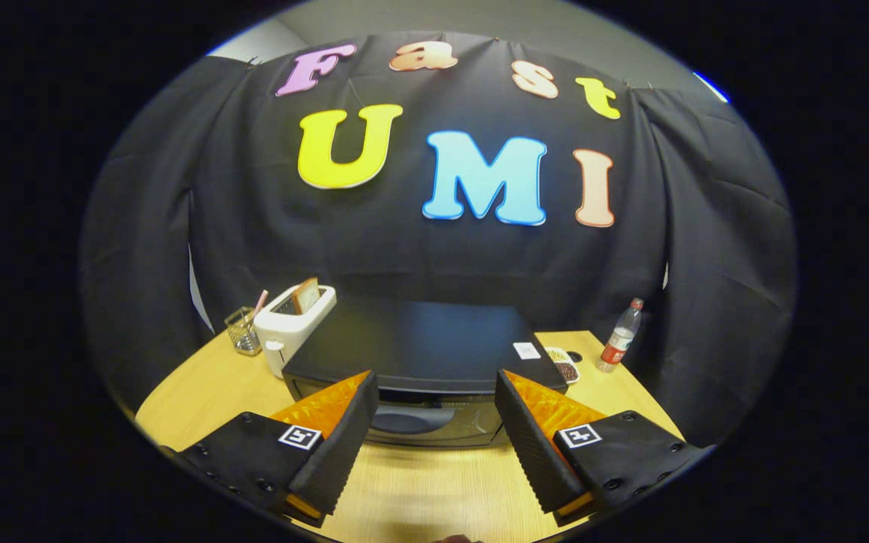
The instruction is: Open the toaster oven, put the food inside, and close the toaster oven door.
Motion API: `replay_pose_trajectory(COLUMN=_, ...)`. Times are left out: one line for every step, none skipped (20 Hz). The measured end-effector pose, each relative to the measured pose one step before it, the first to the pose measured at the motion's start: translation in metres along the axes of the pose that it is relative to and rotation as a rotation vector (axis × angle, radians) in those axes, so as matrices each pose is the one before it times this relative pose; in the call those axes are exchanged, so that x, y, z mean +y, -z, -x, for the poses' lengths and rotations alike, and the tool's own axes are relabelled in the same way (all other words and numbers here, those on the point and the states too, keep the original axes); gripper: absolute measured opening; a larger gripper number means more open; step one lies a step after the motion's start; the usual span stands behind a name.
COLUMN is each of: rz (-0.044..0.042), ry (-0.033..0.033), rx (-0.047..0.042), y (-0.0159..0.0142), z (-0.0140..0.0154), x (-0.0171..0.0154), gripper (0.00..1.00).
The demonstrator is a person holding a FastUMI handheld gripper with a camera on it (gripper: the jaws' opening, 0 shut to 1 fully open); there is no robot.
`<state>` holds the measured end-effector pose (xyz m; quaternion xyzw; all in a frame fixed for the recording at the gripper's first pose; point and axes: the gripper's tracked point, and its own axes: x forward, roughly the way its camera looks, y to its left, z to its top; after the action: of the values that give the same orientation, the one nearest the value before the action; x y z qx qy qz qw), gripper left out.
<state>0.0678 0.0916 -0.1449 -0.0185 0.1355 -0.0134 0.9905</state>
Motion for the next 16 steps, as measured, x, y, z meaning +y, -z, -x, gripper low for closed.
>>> replay_pose_trajectory(rz=-0.01033, ry=0.00597, rx=-0.03853, y=-0.01525, z=0.00875, x=-0.00494, gripper=0.98)
replay_pose_trajectory(rz=-0.00574, ry=0.00763, rx=-0.04145, y=-0.01519, z=0.00767, x=-0.0053, gripper=0.98)
replay_pose_trajectory(rz=-0.00347, ry=0.0055, rx=-0.03591, y=-0.01343, z=0.00708, x=-0.00519, gripper=0.98)
replay_pose_trajectory(rz=-0.00351, ry=0.0066, rx=-0.02351, y=-0.00945, z=0.00608, x=-0.00527, gripper=0.99)
replay_pose_trajectory(rz=-0.00354, ry=0.00587, rx=-0.01752, y=-0.0081, z=0.00736, x=-0.00548, gripper=0.98)
replay_pose_trajectory(rz=-0.00461, ry=0.00485, rx=-0.01568, y=-0.00787, z=0.01044, x=-0.00601, gripper=0.99)
replay_pose_trajectory(rz=-0.0035, ry=0.00555, rx=-0.01448, y=-0.00735, z=0.00888, x=-0.0056, gripper=0.98)
replay_pose_trajectory(rz=0.00439, ry=0.00576, rx=-0.0202, y=-0.00847, z=0.00912, x=-0.00563, gripper=0.98)
replay_pose_trajectory(rz=0.00009, ry=0.01208, rx=-0.0161, y=-0.01111, z=-0.02678, x=-0.03624, gripper=0.98)
replay_pose_trajectory(rz=-0.00555, ry=0.00701, rx=-0.01575, y=-0.00558, z=0.0077, x=-0.00557, gripper=0.98)
replay_pose_trajectory(rz=-0.01468, ry=0.00896, rx=-0.00337, y=-0.00092, z=0.00373, x=-0.0053, gripper=0.98)
replay_pose_trajectory(rz=-0.02308, ry=0.01046, rx=0.00418, y=0.00004, z=0.00289, x=-0.00709, gripper=0.98)
replay_pose_trajectory(rz=-0.02636, ry=0.0123, rx=0.01198, y=0.00206, z=0.00425, x=-0.00543, gripper=0.98)
replay_pose_trajectory(rz=-0.02174, ry=0.01098, rx=0.00731, y=0.00255, z=0.00333, x=-0.00468, gripper=0.98)
replay_pose_trajectory(rz=-0.01144, ry=0.00698, rx=0.0079, y=0.0011, z=-0.00198, x=-0.0066, gripper=0.98)
replay_pose_trajectory(rz=-0.00076, ry=0.0043, rx=0.00651, y=0.00062, z=0.00176, x=-0.0018, gripper=0.98)
